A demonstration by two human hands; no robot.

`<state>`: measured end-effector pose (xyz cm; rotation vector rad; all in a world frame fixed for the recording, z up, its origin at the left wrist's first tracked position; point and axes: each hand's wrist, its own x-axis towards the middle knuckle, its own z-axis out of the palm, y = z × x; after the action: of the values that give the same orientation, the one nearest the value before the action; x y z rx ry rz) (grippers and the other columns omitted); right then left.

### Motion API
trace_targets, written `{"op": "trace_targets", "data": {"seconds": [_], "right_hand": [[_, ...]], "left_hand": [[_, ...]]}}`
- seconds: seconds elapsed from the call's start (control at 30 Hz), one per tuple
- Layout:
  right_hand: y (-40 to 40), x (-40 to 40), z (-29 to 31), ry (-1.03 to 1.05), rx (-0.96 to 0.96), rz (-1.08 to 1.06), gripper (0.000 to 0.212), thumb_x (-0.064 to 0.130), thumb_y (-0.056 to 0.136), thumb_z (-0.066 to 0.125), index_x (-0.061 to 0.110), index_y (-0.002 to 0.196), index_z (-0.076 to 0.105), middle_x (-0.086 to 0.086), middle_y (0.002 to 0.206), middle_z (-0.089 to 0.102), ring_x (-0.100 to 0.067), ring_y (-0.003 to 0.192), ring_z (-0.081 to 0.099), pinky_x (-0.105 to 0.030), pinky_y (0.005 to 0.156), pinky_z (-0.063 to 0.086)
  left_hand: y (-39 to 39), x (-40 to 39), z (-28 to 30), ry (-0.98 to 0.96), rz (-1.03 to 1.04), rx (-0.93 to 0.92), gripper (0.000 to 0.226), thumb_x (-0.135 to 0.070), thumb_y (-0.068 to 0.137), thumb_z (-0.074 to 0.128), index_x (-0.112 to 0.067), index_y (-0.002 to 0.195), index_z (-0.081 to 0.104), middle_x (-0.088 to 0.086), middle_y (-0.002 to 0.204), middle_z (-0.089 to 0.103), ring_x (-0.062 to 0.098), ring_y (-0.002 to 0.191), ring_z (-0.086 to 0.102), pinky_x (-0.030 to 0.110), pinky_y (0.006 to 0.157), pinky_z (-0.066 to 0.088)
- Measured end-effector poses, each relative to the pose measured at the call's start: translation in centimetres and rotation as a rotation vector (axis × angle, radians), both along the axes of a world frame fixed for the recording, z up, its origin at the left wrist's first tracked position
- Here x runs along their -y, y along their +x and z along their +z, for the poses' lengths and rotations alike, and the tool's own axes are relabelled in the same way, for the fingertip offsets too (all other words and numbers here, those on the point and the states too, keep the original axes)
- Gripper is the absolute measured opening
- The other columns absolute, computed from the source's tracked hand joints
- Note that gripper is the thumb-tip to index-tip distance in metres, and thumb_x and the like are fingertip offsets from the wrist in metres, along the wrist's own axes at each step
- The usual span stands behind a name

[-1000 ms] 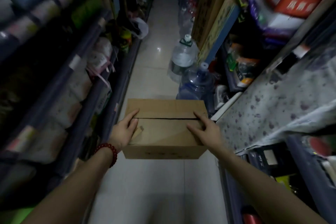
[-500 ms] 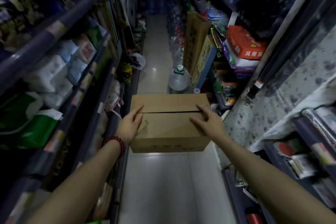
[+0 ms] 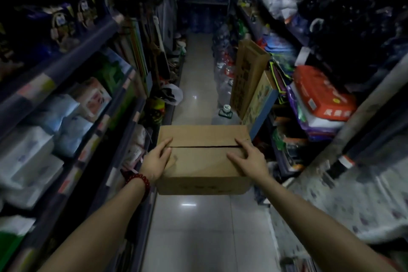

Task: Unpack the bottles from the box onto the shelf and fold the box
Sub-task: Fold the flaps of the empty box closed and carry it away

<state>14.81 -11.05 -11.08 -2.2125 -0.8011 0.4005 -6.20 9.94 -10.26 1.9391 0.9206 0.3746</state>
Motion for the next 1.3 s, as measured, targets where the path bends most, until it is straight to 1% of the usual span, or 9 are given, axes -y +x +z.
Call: {"op": "trace_targets", "data": {"seconds": [0.1, 0.27, 0.37, 0.5, 0.67, 0.87, 1.03, 1.17, 1.3], "right_hand": [[3.9, -4.2, 0.7, 0.004, -0.033, 0.020, 0.067, 0.063, 0.078, 0.062, 0.044, 0.139, 0.042, -0.005, 0.137, 0.049, -0.027, 0.122, 0.048, -0.038, 0.097, 0.042], [9.0, -11.0, 0.1, -0.019, -0.035, 0.041, 0.068, 0.065, 0.076, 0.062, 0.047, 0.138, 0.039, -0.005, 0.139, 0.047, -0.027, 0.125, 0.046, -0.042, 0.101, 0.042], [12.0, -15.0, -1.4, -0.030, -0.038, 0.040, 0.070, 0.067, 0.075, 0.061, 0.047, 0.138, 0.039, -0.004, 0.141, 0.046, -0.025, 0.125, 0.046, -0.041, 0.102, 0.043], [15.8, -19.8, -3.2, -0.015, -0.053, -0.012, 0.071, 0.070, 0.073, 0.060, 0.048, 0.137, 0.037, -0.004, 0.138, 0.047, -0.024, 0.123, 0.047, -0.038, 0.098, 0.042], [20.8, -24.6, -5.0, 0.005, -0.048, -0.081, 0.074, 0.074, 0.069, 0.056, 0.049, 0.136, 0.037, -0.003, 0.137, 0.049, -0.023, 0.122, 0.048, -0.036, 0.098, 0.041], [26.0, -30.0, -7.5, -0.009, -0.063, -0.090, 0.073, 0.071, 0.070, 0.057, 0.047, 0.136, 0.038, -0.002, 0.138, 0.049, -0.021, 0.123, 0.048, -0.034, 0.097, 0.041], [29.9, -33.6, -11.7, -0.034, -0.089, -0.045, 0.067, 0.064, 0.076, 0.061, 0.047, 0.137, 0.039, -0.001, 0.138, 0.048, -0.021, 0.125, 0.046, -0.036, 0.100, 0.041], [32.0, -36.0, -16.4, -0.058, -0.084, -0.041, 0.066, 0.060, 0.078, 0.063, 0.043, 0.138, 0.040, -0.006, 0.138, 0.048, -0.025, 0.126, 0.046, -0.039, 0.102, 0.042], [33.3, -38.4, -23.2, -0.101, -0.092, -0.008, 0.067, 0.063, 0.080, 0.058, 0.042, 0.140, 0.036, -0.006, 0.140, 0.045, -0.026, 0.127, 0.045, -0.038, 0.101, 0.042]], "left_hand": [[3.2, -3.6, 0.7, 0.035, 0.030, -0.011, 0.042, -0.027, 0.098, 0.045, -0.031, 0.140, 0.044, 0.003, 0.145, 0.045, 0.023, 0.131, 0.042, 0.024, 0.103, 0.030], [7.6, -9.4, 0.4, 0.013, 0.077, -0.003, 0.042, -0.028, 0.098, 0.044, -0.031, 0.140, 0.043, 0.003, 0.143, 0.047, 0.023, 0.131, 0.042, 0.025, 0.100, 0.031], [10.8, -13.6, -0.8, -0.012, 0.072, -0.007, 0.041, -0.028, 0.098, 0.044, -0.032, 0.139, 0.043, 0.003, 0.144, 0.045, 0.023, 0.131, 0.042, 0.027, 0.103, 0.032], [15.7, -19.9, -2.4, -0.016, 0.032, -0.031, 0.041, -0.029, 0.097, 0.046, -0.038, 0.137, 0.043, 0.003, 0.143, 0.047, 0.023, 0.129, 0.044, 0.031, 0.104, 0.035], [21.7, -26.3, -3.6, 0.000, -0.051, -0.089, 0.041, -0.032, 0.097, 0.045, -0.041, 0.137, 0.041, 0.004, 0.143, 0.046, 0.024, 0.127, 0.044, 0.025, 0.095, 0.033], [27.4, -30.9, -5.5, 0.024, -0.035, -0.108, 0.041, -0.025, 0.097, 0.048, -0.034, 0.137, 0.045, 0.004, 0.139, 0.051, 0.021, 0.125, 0.047, 0.021, 0.094, 0.033], [30.7, -33.7, -9.8, 0.039, 0.029, -0.135, 0.040, -0.024, 0.096, 0.048, -0.031, 0.135, 0.048, 0.009, 0.128, 0.059, 0.023, 0.111, 0.056, 0.023, 0.087, 0.040], [32.7, -35.7, -15.1, 0.053, 0.014, -0.161, 0.040, -0.024, 0.097, 0.047, -0.029, 0.137, 0.048, 0.010, 0.127, 0.059, 0.023, 0.112, 0.056, 0.021, 0.084, 0.038], [33.7, -38.2, -22.2, 0.003, 0.011, -0.162, 0.041, -0.029, 0.097, 0.046, -0.031, 0.138, 0.045, 0.010, 0.127, 0.059, 0.024, 0.112, 0.057, 0.028, 0.089, 0.044]]}}
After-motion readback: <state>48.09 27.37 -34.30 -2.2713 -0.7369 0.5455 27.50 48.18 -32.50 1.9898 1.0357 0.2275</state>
